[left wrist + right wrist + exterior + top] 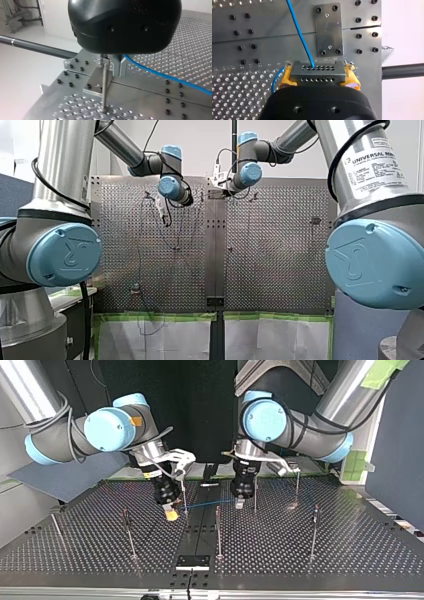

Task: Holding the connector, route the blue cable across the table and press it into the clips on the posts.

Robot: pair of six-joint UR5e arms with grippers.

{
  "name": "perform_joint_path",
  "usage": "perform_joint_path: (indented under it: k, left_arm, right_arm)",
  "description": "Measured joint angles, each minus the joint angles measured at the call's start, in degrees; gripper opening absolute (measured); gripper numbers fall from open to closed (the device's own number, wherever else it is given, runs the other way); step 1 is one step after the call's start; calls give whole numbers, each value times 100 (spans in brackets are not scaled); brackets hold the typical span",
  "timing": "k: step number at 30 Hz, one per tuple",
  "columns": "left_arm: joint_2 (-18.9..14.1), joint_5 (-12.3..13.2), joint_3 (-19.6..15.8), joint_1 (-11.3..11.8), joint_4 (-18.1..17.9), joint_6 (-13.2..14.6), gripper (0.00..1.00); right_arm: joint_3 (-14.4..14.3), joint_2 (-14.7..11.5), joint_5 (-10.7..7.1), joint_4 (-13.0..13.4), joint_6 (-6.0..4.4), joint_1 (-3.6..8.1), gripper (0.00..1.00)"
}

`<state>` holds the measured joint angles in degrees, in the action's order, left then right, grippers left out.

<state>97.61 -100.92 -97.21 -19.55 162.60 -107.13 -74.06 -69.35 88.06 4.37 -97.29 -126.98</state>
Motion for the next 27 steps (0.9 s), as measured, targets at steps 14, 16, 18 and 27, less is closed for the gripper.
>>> perform_joint_path:
  k: [14,16,18,27]
  left_arm:
    - [277,178,495,190,114,-69,0]
    - [290,207,512,227,113,-70,0]
    - [296,232,518,276,98,-70,0]
    - [561,573,718,475,5,-92,0]
  right_arm:
    - [79,19,-363,2,-172,124,0]
    - [90,21,-381,3,-203,166,0]
    - [94,28,-411,9,-233,210,0]
    - [185,167,-532,14,-281,355,0]
